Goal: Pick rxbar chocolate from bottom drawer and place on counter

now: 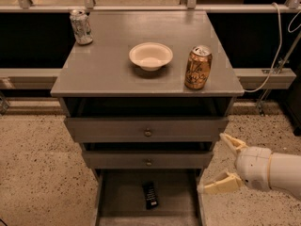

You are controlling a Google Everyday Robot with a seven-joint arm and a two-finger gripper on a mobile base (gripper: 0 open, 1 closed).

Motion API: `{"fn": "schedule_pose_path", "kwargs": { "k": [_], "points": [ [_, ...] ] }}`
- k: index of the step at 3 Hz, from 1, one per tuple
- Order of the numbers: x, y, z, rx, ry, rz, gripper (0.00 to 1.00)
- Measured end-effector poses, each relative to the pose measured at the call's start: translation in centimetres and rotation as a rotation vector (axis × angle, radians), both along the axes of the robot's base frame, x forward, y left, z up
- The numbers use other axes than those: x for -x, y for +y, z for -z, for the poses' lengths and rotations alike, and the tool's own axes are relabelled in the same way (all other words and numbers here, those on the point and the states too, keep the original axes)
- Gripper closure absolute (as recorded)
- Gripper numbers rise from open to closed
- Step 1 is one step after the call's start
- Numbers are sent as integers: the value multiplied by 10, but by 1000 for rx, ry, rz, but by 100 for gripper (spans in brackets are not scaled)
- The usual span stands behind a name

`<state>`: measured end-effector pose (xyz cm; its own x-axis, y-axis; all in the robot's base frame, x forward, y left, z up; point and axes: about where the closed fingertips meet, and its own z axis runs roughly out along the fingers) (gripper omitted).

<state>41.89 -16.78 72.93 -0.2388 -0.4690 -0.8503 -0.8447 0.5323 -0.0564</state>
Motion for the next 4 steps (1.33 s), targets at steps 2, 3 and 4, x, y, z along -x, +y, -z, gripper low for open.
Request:
{"fn": "schedule_pose_path", "kwargs": {
  "k": [2,3,4],
  "points": [
    [-4,30,31,-74,-26,-159,0],
    [-5,66,58,-162,-71,-254,0],
    [-2,105,110,-182,-180,-360,0]
  ]
}}
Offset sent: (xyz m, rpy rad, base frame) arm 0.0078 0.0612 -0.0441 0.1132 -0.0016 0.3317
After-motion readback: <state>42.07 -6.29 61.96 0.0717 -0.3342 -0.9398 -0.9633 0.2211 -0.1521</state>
